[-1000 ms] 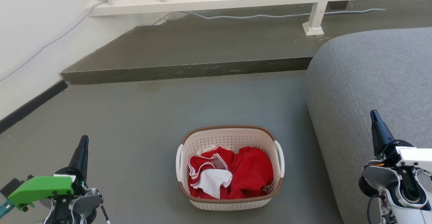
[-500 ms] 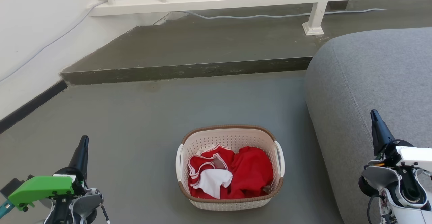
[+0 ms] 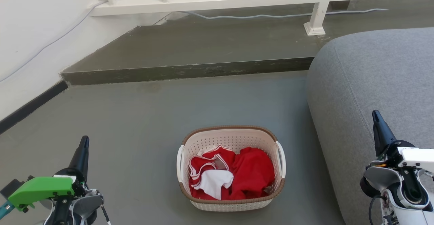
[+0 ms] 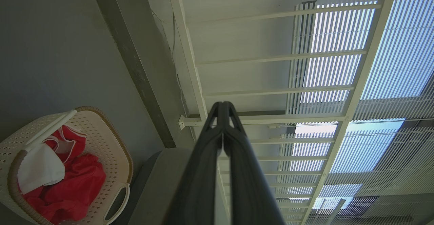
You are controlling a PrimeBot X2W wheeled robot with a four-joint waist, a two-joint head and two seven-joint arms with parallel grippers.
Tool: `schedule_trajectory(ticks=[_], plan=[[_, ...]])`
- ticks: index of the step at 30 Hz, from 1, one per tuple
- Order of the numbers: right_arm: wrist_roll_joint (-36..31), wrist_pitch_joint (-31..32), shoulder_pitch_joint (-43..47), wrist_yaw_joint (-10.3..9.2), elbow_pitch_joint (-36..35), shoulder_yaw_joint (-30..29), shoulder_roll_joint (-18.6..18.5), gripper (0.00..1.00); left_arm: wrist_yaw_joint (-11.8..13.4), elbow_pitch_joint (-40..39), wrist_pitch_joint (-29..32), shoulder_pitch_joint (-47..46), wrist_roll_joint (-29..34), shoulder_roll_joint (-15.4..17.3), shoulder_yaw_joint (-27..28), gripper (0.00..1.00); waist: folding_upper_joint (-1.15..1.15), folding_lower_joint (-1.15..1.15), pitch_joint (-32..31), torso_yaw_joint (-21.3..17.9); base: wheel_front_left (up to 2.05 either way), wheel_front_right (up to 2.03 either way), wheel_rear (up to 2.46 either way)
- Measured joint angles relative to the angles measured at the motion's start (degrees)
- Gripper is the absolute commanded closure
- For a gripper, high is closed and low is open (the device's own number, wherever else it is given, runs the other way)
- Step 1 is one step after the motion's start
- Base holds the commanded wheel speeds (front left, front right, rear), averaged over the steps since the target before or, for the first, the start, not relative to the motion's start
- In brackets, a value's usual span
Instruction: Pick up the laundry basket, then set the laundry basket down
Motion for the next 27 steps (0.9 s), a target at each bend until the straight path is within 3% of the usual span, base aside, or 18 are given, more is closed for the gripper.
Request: schedule_trajectory(ticks=[27], plan=[[0.0, 0.0, 0.0, 0.0, -0.1, 0.0, 0.0, 1.0, 0.0, -0.1, 0.0, 0.0, 0.0, 0.0, 0.0, 1.0, 0.0, 0.0, 0.0, 0.0, 0.0, 0.0, 0.0]])
